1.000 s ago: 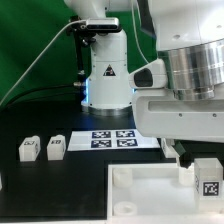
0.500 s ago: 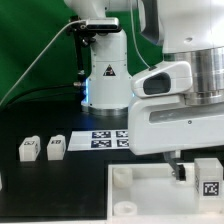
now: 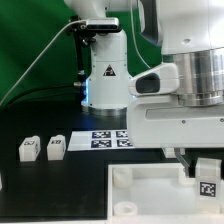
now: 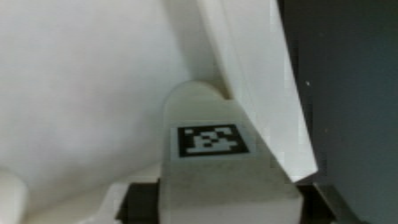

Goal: Assemble one leg

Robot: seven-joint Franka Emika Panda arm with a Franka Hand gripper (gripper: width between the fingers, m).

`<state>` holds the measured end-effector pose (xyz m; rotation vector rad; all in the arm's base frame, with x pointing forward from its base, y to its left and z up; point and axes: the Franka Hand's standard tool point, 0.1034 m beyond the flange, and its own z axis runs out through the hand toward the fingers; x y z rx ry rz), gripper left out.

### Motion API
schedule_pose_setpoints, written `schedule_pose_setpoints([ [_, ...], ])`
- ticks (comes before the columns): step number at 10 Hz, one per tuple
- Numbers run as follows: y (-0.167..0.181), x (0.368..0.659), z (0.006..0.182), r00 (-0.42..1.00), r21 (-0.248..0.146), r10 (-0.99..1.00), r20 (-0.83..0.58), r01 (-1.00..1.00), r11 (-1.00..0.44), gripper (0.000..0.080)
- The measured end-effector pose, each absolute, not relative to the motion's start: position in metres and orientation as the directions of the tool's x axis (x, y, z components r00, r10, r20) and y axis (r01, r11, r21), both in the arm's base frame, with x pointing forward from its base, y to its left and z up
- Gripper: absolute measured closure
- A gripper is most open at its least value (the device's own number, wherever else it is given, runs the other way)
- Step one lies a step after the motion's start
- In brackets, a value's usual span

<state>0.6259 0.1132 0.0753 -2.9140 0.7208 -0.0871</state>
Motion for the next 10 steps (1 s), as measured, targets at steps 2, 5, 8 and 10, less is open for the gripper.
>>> schedule_pose_setpoints([
  [2, 0.1111, 0.6239, 0.0744, 0.579, -0.167, -0.813, -0.056, -0.808, -0.565, 0.0496],
  [5, 0.1149, 0.6207, 0.0716, 0.151, -0.19, -0.974, -0.169, -0.975, -0.118, 0.0496],
  [8, 0.1169, 0.6201, 0.0711, 0.112, -0.191, -0.977, -0.184, -0.979, -0.076, 0.0496],
  [10, 0.1172, 0.6184, 0.0702, 0.211, -0.194, -0.964, -0.163, -0.965, -0.179, 0.025],
])
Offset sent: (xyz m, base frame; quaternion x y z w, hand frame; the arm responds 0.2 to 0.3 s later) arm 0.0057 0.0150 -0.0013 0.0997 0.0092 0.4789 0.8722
